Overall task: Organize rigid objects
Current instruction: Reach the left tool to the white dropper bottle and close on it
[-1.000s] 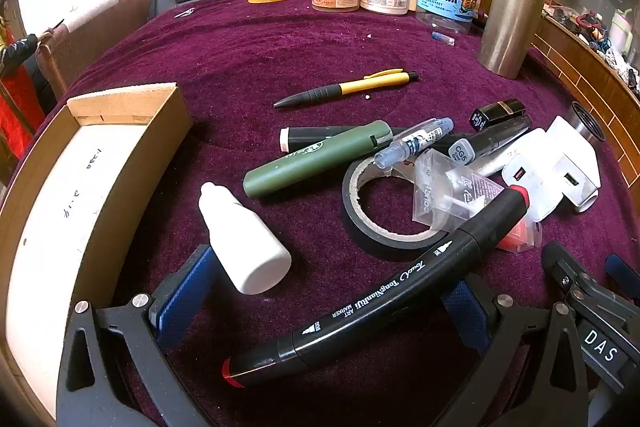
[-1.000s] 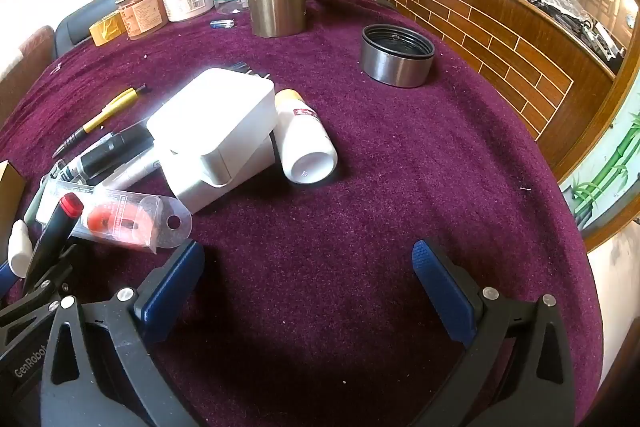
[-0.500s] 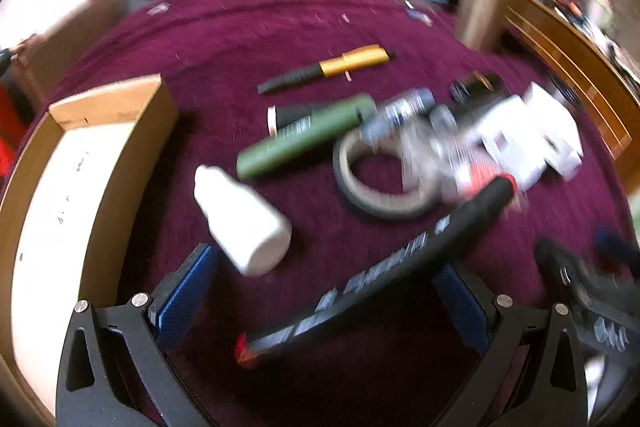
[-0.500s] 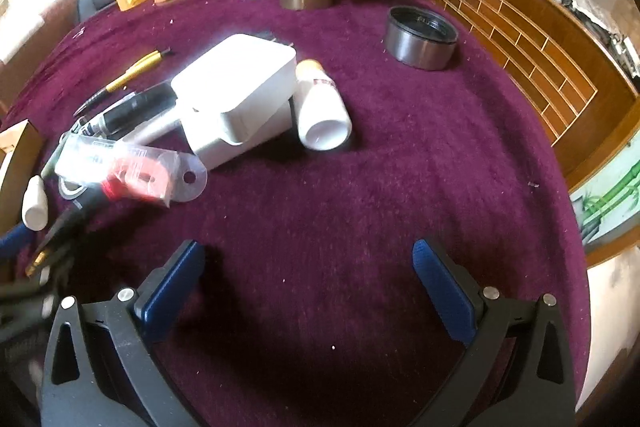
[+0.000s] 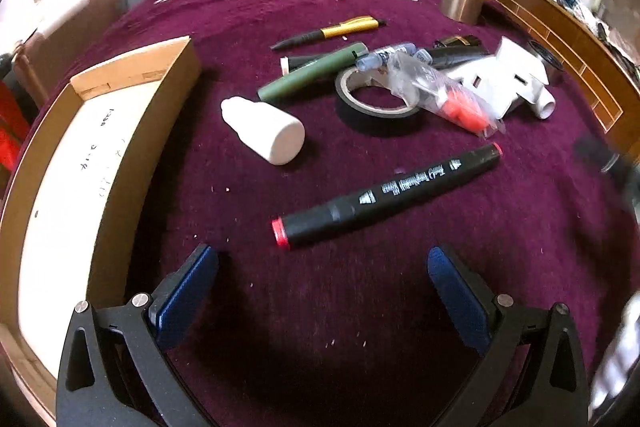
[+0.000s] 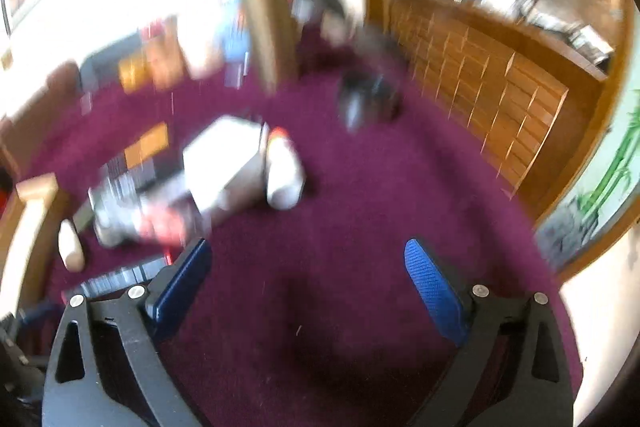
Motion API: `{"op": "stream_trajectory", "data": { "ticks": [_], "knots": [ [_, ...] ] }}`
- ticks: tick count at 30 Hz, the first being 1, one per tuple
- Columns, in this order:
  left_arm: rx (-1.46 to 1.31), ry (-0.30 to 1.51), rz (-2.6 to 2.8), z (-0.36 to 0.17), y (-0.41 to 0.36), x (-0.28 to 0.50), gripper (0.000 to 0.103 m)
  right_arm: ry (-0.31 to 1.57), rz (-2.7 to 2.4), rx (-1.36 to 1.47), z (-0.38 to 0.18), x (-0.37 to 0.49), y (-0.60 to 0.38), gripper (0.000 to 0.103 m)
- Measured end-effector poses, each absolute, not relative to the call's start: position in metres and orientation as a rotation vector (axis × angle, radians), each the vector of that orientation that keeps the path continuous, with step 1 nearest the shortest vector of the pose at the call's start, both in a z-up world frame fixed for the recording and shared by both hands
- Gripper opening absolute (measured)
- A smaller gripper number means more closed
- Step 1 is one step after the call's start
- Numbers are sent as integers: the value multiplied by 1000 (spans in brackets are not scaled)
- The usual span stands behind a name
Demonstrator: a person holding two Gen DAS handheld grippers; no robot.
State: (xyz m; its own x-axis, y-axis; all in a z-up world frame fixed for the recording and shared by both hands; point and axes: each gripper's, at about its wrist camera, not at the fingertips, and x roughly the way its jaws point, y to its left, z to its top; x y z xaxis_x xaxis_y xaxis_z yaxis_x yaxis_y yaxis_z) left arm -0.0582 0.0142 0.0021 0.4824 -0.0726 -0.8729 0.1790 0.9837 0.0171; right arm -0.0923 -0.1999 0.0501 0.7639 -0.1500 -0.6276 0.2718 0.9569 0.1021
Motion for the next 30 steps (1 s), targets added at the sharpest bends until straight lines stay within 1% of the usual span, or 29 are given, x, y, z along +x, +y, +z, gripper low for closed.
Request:
{"op": "stream_trajectory", "data": {
  "ticks": [1, 2, 3, 5, 6, 8, 9, 10, 11, 12, 14, 16, 19, 25, 26, 27, 28, 29, 30],
  "knots": [
    [112, 1066, -166, 2, 15, -59, 102, 583, -220, 220, 56, -98, -204, 101],
    [112, 1072, -178, 2, 16, -59, 102, 544, -201, 246, 58, -99, -209, 101],
    [118, 1069, -182, 2, 15, -59, 102, 554, -192, 267, 58, -92, -214, 101],
    [114, 1054, -164, 2, 15, -63, 102, 643, -195, 284, 49, -67, -220, 96],
    [113, 1049, -155, 2, 14, -64, 102, 647, -211, 298, 43, -60, -224, 93],
    [115, 1051, -156, 3, 14, -65, 102, 631, -271, 292, 33, -58, -229, 93],
    [121, 1063, -167, 3, 14, -63, 102, 652, -277, 318, 29, -57, -233, 91],
    [119, 1083, -181, 4, 16, -60, 102, 637, -273, 331, 30, -60, -234, 91],
    [111, 1093, -187, 5, 17, -57, 98, 613, -275, 347, 31, -67, -238, 91],
    [73, 1090, -211, 10, 21, -56, 92, 602, -274, 358, 31, -69, -241, 91],
    [41, 1049, -240, 22, 28, -55, 92, 611, -258, 365, 30, -69, -239, 91],
    [68, 995, -235, 34, 30, -47, 92, 627, -236, 362, 29, -64, -240, 91],
    [60, 963, -241, 45, 35, -26, 92, 639, -217, 363, 27, -58, -237, 91],
    [111, 970, -263, 34, 26, 28, 91, 665, -208, 397, 22, -55, -242, 91],
    [132, 973, -266, 30, 20, 36, 87, 674, -211, 405, 21, -54, -243, 91],
    [152, 984, -273, 25, 16, 38, 70, 679, -212, 411, 20, -53, -243, 91],
    [176, 1019, -290, 17, 9, 41, 56, 684, -212, 419, 19, -53, -245, 91],
    [208, 1012, -269, 16, 6, 41, 49, 686, -214, 423, 19, -52, -244, 91],
    [227, 1002, -286, 16, 3, 34, 33, 688, -213, 425, 18, -52, -245, 91]
  ]
}}
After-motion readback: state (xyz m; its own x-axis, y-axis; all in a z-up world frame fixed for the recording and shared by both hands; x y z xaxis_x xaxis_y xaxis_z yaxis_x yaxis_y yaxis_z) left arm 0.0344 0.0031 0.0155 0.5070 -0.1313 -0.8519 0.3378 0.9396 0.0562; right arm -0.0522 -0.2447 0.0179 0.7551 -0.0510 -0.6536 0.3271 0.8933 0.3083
